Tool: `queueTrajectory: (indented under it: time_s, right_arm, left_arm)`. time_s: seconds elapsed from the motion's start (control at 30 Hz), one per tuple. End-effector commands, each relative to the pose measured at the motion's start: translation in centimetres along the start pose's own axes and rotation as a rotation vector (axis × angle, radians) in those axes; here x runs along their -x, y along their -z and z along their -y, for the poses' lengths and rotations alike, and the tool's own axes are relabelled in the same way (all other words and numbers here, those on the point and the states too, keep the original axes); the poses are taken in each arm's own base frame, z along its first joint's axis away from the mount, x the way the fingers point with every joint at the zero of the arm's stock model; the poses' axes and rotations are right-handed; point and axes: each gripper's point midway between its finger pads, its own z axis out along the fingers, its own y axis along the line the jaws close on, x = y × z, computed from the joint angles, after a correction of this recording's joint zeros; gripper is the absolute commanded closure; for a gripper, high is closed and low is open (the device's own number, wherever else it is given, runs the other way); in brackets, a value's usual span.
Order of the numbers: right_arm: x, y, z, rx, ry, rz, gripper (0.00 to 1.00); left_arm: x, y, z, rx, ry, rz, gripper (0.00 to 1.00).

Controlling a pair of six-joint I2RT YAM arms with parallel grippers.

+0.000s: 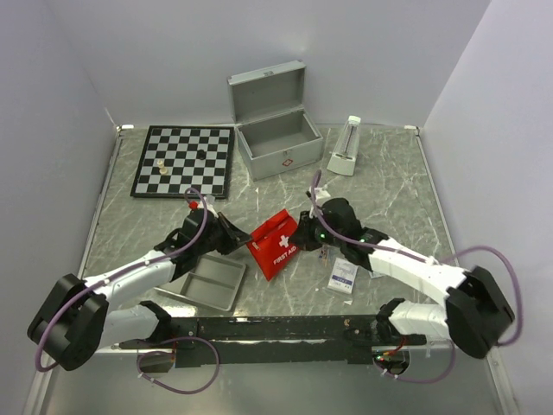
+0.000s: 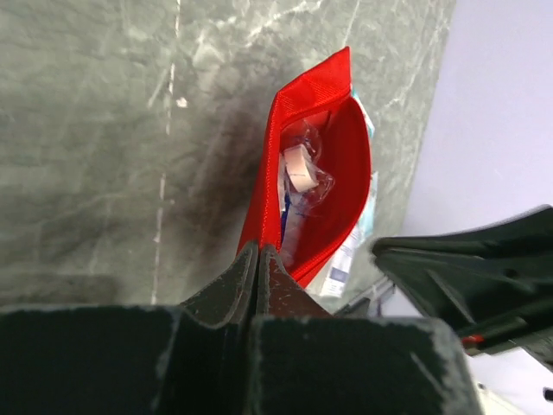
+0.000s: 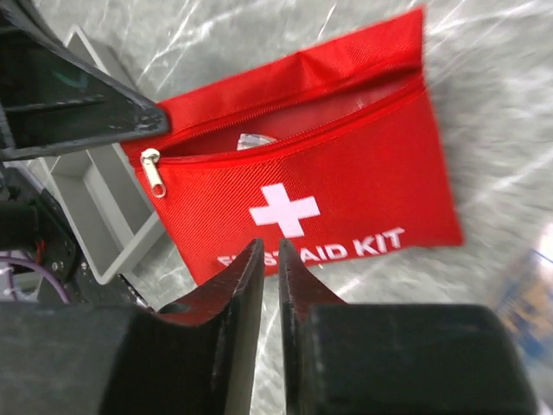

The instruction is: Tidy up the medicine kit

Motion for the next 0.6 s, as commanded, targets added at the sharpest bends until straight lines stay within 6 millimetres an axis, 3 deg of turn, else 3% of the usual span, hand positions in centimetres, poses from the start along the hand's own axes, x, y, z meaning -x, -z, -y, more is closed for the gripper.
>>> queueTrajectory:
  time_s: [0.0, 0.17, 0.3, 0.43, 0.57]
  right_arm:
    - [2.0, -2.3, -2.3, 0.157, -0.032, 0.093, 0.83]
    - [0.0, -6.2, 0.9, 0.051, -0.089, -0.034, 0.92]
    - [-0.8, -7.5, 2.2, 0.022, -0.1, -0.057, 0.92]
    - [-0.4, -7.5, 2.6, -0.011, -0.078, -0.068, 0.91]
    - [3.0, -5.3, 0.8, 0.026, -0.047, 0.063, 0.89]
  left_arm:
    - [1.0, 0.0, -0.5, 0.009, -0.052, 0.061, 0.99]
    - [1.0, -0.6, -1.9, 0.053, -0.076, 0.066, 0.99]
    - [0.9, -0.8, -2.9, 0.084, -0.079, 0.068, 0.99]
    - [0.9, -0.9, -3.5, 0.101, -0.09, 0.073, 0.99]
    - [0.9, -0.9, -4.1, 0.116, -0.093, 0.077, 0.99]
